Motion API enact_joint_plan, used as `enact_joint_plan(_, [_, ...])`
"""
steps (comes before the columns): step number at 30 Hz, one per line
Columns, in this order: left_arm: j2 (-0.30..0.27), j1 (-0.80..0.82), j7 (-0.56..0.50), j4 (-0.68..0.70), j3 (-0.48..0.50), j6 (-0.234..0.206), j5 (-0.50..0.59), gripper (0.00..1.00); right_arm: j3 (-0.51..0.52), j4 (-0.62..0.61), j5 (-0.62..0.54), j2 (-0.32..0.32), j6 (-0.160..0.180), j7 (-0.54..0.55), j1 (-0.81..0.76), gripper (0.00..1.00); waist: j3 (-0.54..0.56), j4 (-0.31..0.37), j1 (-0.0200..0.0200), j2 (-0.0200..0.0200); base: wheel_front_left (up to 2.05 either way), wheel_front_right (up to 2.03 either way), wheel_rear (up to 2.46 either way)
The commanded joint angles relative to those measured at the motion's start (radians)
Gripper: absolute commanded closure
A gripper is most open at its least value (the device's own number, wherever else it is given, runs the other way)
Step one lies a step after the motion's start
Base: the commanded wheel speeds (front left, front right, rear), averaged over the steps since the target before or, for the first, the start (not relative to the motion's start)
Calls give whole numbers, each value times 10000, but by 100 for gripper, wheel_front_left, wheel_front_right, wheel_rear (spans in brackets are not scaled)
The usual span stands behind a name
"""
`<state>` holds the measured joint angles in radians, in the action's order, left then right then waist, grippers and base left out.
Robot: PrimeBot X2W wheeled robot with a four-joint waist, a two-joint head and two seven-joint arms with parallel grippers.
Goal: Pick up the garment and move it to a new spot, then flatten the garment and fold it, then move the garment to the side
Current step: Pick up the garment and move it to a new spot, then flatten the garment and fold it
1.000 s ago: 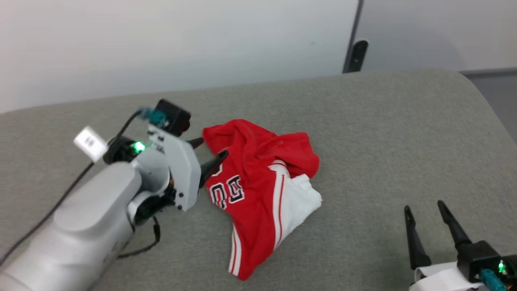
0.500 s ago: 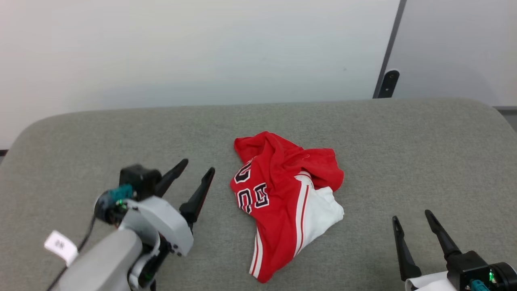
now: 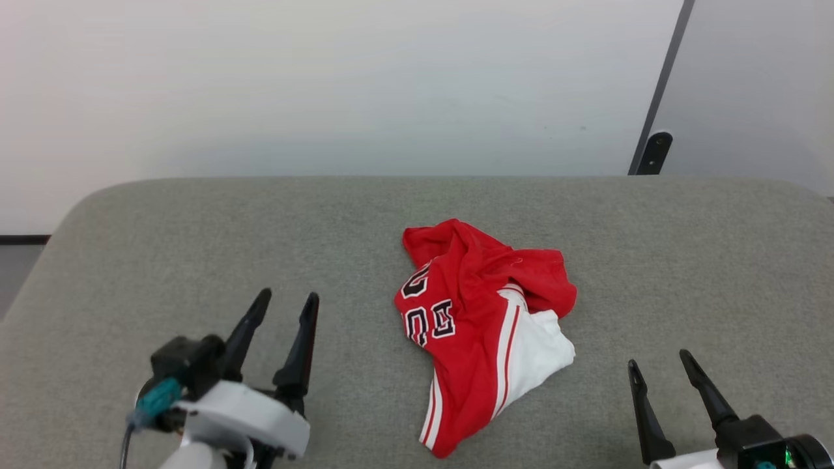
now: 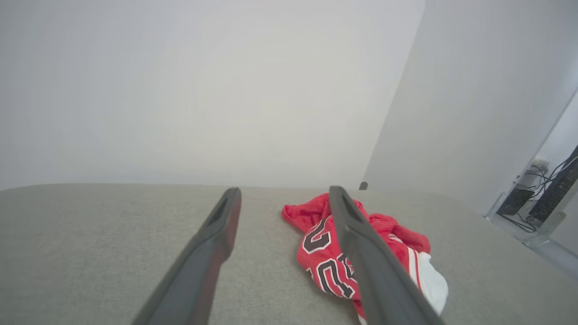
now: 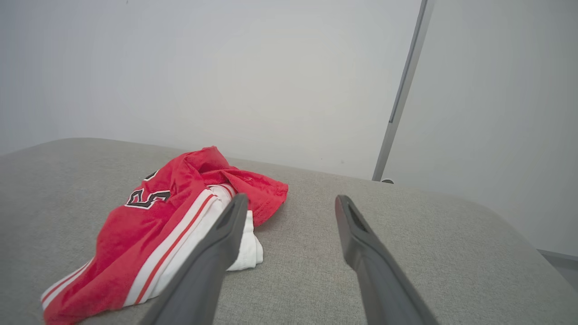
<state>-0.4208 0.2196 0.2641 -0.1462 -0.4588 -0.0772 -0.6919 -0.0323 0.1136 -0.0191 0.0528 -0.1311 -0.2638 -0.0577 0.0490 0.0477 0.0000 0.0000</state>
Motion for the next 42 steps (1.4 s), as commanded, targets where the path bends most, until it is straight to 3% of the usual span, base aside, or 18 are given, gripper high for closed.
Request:
enact_joint_plan(1, [16,-164,1,38,58,85,165,0,41,-3,17,-31,6,-13,-175,0,61,-71,0,0,0,0,0])
enact_joint_plan(10, [1621,-1688,3,352,2343,1228,1978,0,230,-96,147,-39,6,-13,-536,0,391,-489,0,0,0,0,0])
enact_joint_plan(17, [2185,-2128,4,174,3387,1859,3035,0,599,-151,-88,-35,6,-13,-731,0,434,-474,0,0,0,0,0])
enact_joint_plan(28, [2590,-2507,4,244,4232,2079,3730,0,1072,-320,-180,-24,6,-13,-924,0,340,7,0,0,0,0,0])
enact_joint_plan(42, [2414,-2067,5,35,3679,2086,3614,0,768,-205,-138,-27,6,-13,-768,0,255,-190,0,0,0,0,0])
